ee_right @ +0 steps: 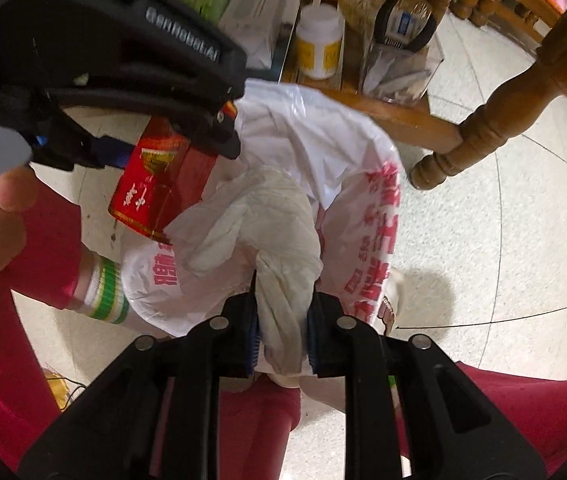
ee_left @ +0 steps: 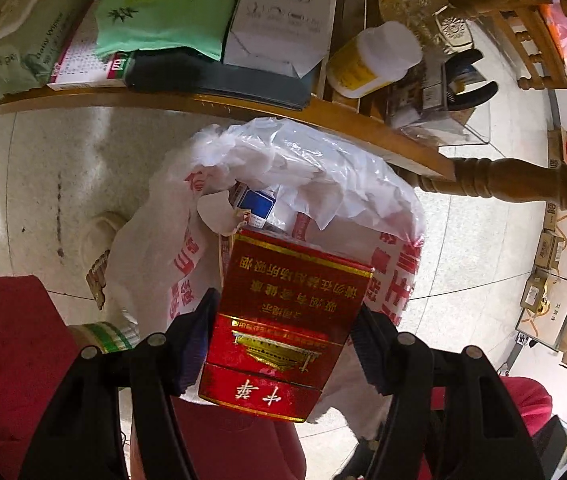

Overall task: Collect trash
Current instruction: 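Lower red box and tissue into the bag and open both tools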

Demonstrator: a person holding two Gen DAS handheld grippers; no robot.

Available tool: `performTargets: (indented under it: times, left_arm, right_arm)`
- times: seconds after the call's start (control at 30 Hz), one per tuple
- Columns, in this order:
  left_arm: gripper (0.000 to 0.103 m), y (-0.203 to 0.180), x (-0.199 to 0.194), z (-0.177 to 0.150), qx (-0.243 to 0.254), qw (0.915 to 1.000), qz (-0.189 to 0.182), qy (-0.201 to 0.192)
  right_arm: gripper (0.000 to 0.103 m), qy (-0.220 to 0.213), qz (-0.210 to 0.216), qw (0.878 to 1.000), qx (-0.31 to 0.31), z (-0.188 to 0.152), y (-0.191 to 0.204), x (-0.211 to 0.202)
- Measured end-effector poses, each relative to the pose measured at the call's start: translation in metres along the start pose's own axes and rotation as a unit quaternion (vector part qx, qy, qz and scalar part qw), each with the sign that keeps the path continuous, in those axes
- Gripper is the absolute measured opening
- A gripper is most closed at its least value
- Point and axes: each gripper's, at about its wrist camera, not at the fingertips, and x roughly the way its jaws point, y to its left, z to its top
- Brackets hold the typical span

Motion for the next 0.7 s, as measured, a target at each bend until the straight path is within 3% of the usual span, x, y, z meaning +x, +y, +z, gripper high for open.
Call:
performTargets:
  times: [0.23, 0.57, 0.67, 0.7]
  left_arm:
    - [0.061, 0.000, 0.018, 0.015, -0.009, 0.9998, 0.009, 0.017]
    - [0.063, 0.001, 0.033, 0.022, -0.017, 0.9990, 0.019, 0.035]
    - [0.074, 0.003, 0.036, 0.022, -0.024, 0.9984, 0.020, 0.047]
    - [0.074, 0.004, 0.036, 0.022, -0.024, 0.9984, 0.021, 0.047]
  right_arm:
    - [0.019, 0.033, 0.012, 0.999, 0.005, 0.001, -0.001, 0.021]
    - [0.021, 0.045, 0.023, 0.999, 0.005, 0.002, 0.000, 0.030]
    - [0.041, 0.040, 0.028, 0.999, 0.009, 0.003, -0.001, 0.029]
    - [0.054, 0.039, 0.032, 0.999, 0.011, 0.003, -0.001, 0.028]
